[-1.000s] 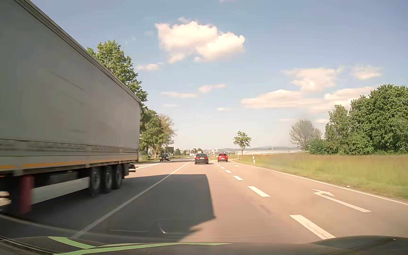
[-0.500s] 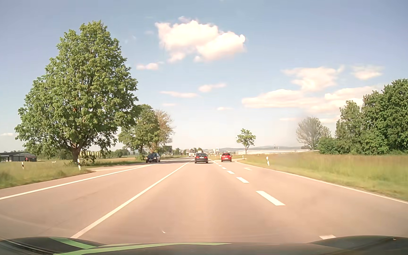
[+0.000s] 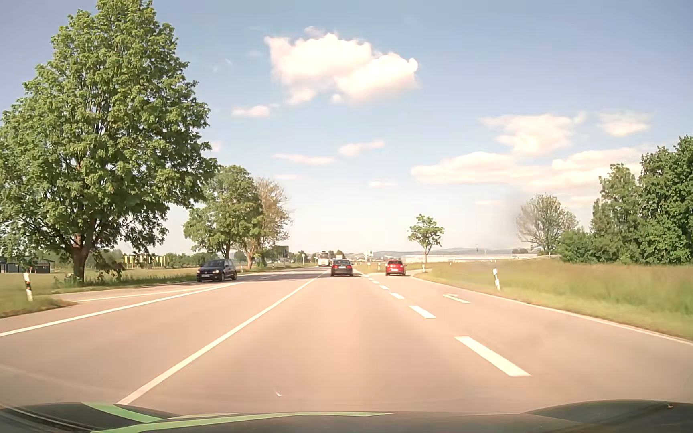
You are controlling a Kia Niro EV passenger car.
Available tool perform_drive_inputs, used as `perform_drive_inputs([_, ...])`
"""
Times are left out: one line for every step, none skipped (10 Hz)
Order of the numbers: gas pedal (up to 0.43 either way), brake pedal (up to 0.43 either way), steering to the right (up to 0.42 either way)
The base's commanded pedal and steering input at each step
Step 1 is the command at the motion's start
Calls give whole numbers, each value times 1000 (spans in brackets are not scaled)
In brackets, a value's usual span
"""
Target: Follow the waypoints while adhering to traffic rules and regulations
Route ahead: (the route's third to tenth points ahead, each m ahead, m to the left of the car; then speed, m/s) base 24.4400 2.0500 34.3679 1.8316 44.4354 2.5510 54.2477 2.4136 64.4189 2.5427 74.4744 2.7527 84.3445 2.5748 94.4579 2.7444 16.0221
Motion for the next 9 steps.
perform_drive_inputs([169,0,-2])
perform_drive_inputs([157,0,-2])
perform_drive_inputs([150,0,-2])
perform_drive_inputs([150,0,-1])
perform_drive_inputs([138,0,-2])
perform_drive_inputs([130,0,-2])
perform_drive_inputs([130,0,-2])
perform_drive_inputs([130,0,-2])
perform_drive_inputs([118,0,-2])
